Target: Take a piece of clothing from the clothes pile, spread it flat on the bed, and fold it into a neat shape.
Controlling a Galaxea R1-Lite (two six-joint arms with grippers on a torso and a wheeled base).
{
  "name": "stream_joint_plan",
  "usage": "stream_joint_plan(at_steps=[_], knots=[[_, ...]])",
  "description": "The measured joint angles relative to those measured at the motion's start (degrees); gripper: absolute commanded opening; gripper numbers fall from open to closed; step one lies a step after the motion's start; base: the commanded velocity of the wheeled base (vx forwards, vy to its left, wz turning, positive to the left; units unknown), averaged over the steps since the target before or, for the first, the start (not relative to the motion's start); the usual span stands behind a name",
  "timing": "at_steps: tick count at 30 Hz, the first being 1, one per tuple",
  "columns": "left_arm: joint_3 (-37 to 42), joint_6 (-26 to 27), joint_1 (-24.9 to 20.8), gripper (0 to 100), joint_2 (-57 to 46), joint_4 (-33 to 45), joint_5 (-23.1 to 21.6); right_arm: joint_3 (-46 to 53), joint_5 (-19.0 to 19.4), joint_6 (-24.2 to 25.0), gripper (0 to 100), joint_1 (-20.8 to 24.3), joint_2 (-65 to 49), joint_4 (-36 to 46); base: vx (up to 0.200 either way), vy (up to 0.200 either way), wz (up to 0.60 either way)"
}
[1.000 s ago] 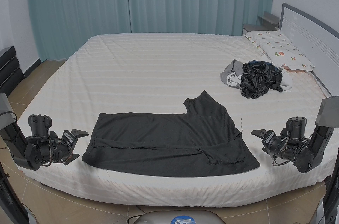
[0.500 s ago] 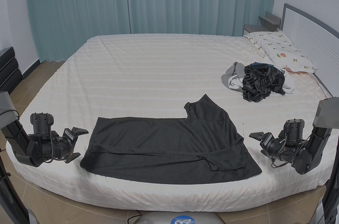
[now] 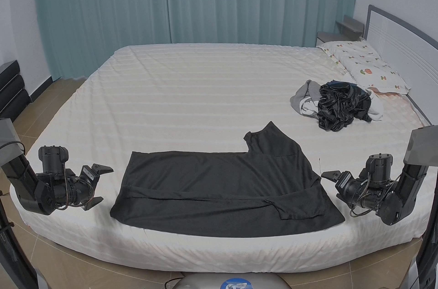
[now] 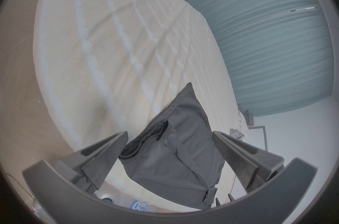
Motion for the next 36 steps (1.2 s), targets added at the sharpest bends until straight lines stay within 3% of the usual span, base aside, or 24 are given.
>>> stream_joint_plan(at_steps=[6,10,21,26,36], knots=[[0.7,-1.1,-2.2,100,-0.7,-0.1,0.5,-0.1,-0.1,0.0,100,0.2,0.0,0.0,0.0,0.0,0.0],[0.2,-2.9,-6.6,100,-1.0,0.1,1.6,-0.1,-0.1,-0.1,100,0.2,0.1,-0.1,0.0,0.0,0.0],[-5.2,-1.7,-18.0,100,3.6,0.4,13.4,0.0,-1.0,-0.3,100,0.7,0.7,-0.8,0.0,0.0,0.0],[-7.7,0.4,-20.2,100,8.2,0.7,16.9,0.4,-2.0,-0.4,100,1.0,1.7,-3.8,0.0,0.0,0.0],[-14.8,1.7,-20.4,100,12.9,6.5,17.9,0.6,-2.2,-0.5,100,1.2,2.7,-4.2,0.0,0.0,0.0]])
